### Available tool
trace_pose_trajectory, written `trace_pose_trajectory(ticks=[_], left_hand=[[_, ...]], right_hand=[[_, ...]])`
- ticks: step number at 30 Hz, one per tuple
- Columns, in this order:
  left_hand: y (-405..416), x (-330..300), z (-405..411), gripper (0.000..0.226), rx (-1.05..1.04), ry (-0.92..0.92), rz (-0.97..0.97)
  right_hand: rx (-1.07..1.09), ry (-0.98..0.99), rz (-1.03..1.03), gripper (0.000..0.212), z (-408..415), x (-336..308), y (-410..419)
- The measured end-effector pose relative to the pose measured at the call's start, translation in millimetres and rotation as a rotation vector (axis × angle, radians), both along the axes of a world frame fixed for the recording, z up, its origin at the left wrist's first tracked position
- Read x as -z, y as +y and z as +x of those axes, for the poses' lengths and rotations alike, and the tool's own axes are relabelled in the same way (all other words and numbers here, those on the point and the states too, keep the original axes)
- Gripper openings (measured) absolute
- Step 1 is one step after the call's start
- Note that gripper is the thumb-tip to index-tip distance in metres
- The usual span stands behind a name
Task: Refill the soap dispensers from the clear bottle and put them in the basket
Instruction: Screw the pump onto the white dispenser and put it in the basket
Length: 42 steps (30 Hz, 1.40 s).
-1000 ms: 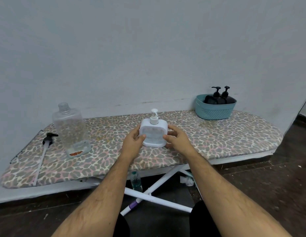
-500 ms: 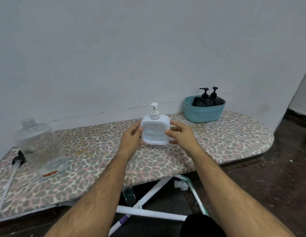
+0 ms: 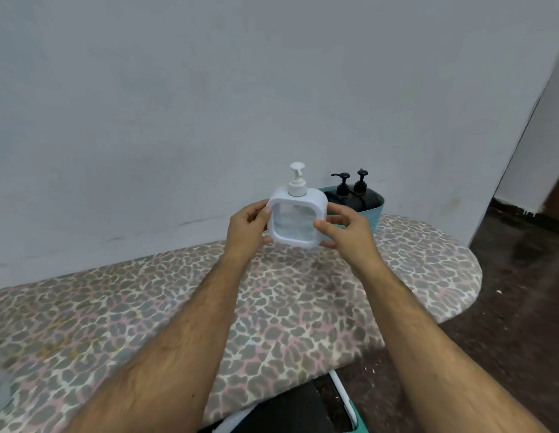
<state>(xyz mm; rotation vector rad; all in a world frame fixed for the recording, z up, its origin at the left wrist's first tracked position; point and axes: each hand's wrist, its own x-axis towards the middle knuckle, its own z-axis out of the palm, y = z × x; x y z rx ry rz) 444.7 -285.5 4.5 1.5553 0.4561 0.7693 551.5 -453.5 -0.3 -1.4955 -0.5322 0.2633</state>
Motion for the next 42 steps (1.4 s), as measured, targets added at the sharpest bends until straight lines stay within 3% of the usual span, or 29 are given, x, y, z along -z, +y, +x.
trace_pose_trajectory(ticks=[13, 22, 32, 42], left_hand=[[22.6, -16.5, 120.0, 0.021, 0.073, -0.011, -0.013], [32.5, -8.1, 160.6, 0.019, 0.113, 0.062, 0.044], [33.8, 7.9, 174.6, 0.043, 0.166, 0.25, 0.27], [38.3, 18.6, 173.4, 0.036, 0.203, 0.326, 0.318]], right_hand=[[0.19, -0.11, -0.021, 0.04, 82.1, -12.9, 13.7], [0.326, -0.293, -0.289, 0.045, 97.7, 0.0, 20.9], [0.385, -0.399, -0.512, 0.052, 100.6, 16.3, 26.2], [0.395, -0.524, -0.697, 0.046, 103.1, 20.0, 27.8]])
